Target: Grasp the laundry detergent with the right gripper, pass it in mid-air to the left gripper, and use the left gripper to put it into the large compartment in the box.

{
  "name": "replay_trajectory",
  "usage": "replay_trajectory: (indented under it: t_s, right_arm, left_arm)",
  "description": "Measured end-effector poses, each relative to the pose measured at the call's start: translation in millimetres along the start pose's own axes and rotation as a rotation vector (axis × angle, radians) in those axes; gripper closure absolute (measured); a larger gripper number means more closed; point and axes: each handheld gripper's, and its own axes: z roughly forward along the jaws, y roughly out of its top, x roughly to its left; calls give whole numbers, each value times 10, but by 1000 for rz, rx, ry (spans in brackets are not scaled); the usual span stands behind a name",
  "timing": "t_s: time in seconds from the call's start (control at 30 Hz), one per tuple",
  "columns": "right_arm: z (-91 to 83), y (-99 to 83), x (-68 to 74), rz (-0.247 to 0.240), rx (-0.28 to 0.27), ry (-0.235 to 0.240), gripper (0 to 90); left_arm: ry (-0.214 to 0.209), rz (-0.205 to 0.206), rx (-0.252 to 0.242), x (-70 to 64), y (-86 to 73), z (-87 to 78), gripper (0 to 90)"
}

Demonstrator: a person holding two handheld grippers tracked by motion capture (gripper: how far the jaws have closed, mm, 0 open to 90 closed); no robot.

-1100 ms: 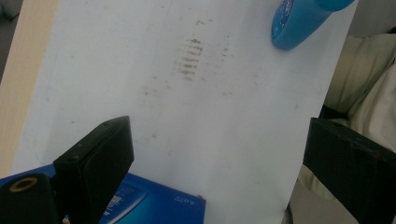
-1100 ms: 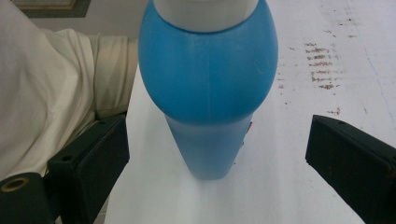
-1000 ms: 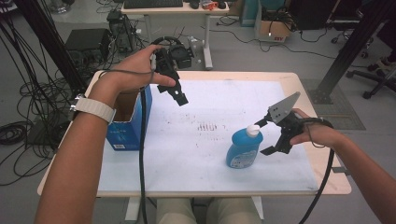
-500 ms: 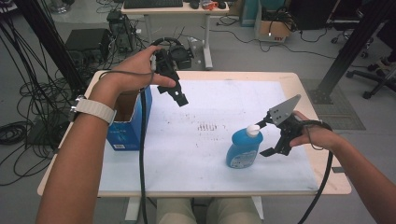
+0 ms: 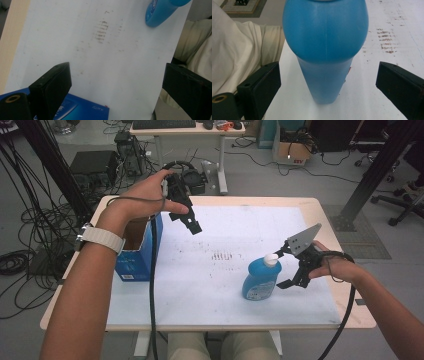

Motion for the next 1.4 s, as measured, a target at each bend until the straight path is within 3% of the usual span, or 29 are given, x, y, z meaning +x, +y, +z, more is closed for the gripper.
replay_trajectory:
  t_s: [1.4]
  right_arm:
    - [39, -3, 7, -3, 11, -9, 64]
  left_arm:
    - [-2, -17, 1, 16, -30, 20, 89]
